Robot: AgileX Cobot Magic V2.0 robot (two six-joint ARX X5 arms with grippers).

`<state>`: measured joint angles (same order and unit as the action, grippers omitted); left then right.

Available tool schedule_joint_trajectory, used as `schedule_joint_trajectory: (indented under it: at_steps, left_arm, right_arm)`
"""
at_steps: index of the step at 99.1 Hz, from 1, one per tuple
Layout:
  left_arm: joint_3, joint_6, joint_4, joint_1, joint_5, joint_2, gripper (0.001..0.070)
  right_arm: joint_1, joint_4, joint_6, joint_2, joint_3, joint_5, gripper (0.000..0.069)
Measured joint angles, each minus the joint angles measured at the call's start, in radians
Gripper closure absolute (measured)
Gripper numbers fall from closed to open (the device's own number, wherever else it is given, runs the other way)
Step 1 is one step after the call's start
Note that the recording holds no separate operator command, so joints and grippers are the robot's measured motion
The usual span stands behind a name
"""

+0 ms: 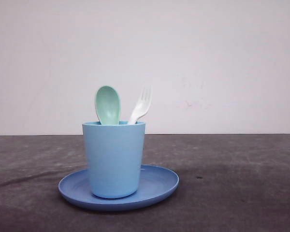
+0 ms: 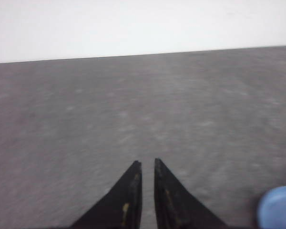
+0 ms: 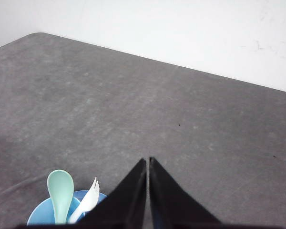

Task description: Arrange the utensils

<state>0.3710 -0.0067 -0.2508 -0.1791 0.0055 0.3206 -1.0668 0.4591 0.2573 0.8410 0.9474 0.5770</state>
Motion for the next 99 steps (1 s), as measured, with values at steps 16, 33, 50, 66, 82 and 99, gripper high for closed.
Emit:
schedule_joint_trajectory:
  at_steps: [16,33,50,66,82,99]
  left_arm:
    - [-0.166,0.000,0.039,0.063,0.000,-0.135,0.0687]
    - [-0.265,0.007,0.041,0.099,0.000,-0.223,0.0687]
    - [-0.332,0.008,0.054,0.116,0.001,-0.296,0.0687]
    - [-0.339,0.014,0.067,0.116,-0.001,-0.316,0.0687]
    - [-0.339,0.014,0.067,0.116,-0.001,-0.317,0.0687]
    - [-0.339,0.014,0.067,0.116,-0.001,-0.317,0.0687]
  right_arm:
    - [0.000,0.000,0.000,0.000,0.000,0.000,0.0682]
    - [0.000,0.000,0.000,0.000,0.000,0.000,0.0682]
    - [0.000,0.000,0.000,0.000,0.000,0.000,0.0682]
    - [0.000,0.000,0.000,0.000,0.000,0.000,0.0682]
    - [0.000,0.000,0.000,0.000,0.000,0.000,0.0682]
    - [0.000,0.000,0.000,0.000,0.000,0.000,0.0682]
